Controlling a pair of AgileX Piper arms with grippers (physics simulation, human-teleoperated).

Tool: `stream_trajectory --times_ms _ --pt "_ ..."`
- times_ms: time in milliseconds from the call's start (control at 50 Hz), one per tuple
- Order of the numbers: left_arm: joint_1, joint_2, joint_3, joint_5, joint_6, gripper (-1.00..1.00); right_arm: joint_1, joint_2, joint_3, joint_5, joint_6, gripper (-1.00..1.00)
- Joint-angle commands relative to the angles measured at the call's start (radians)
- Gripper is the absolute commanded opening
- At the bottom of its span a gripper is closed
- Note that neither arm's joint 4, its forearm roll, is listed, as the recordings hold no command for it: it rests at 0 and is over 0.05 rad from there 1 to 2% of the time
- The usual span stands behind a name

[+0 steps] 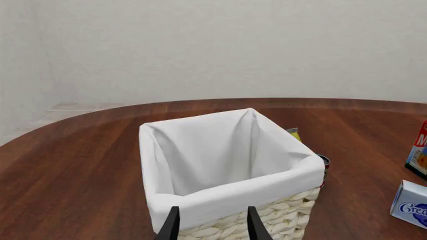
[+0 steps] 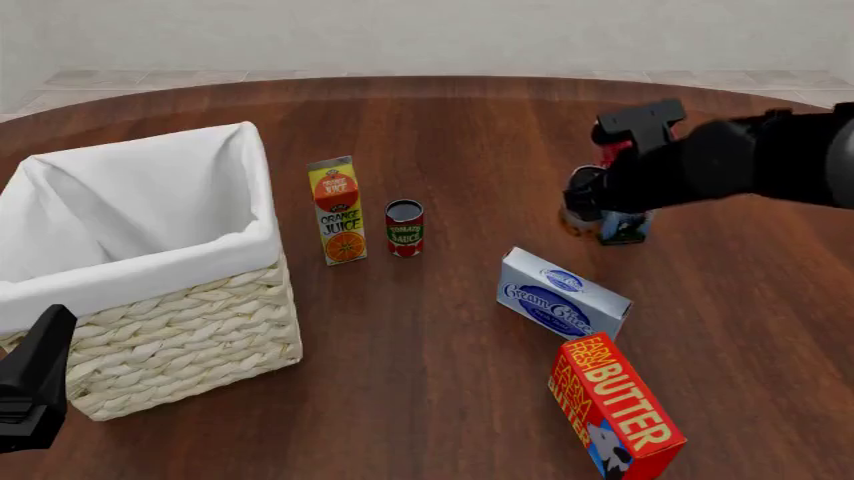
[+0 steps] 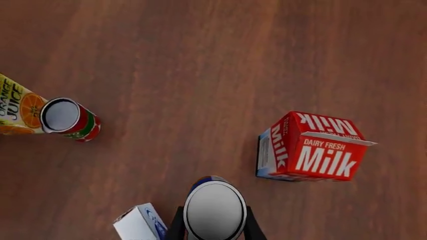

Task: Pick up the alphabet soup and the tomato sauce, and put them in the basket.

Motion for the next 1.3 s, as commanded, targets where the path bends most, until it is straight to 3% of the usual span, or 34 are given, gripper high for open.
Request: stream_trajectory --times_ms 20,540,1300 --pt "0.000 0.000 0.000 0.000 0.000 1.00 0.032 -0.042 -0.029 0.027 0.025 -1.00" --pt "0.000 0.000 0.000 0.000 0.000 1.00 0.150 -0.118 -0.061 0.087 0.050 -1.00" --pt "0.000 0.000 0.000 0.000 0.000 1.00 0.309 -0.175 -0.053 0.068 0.104 -1.00"
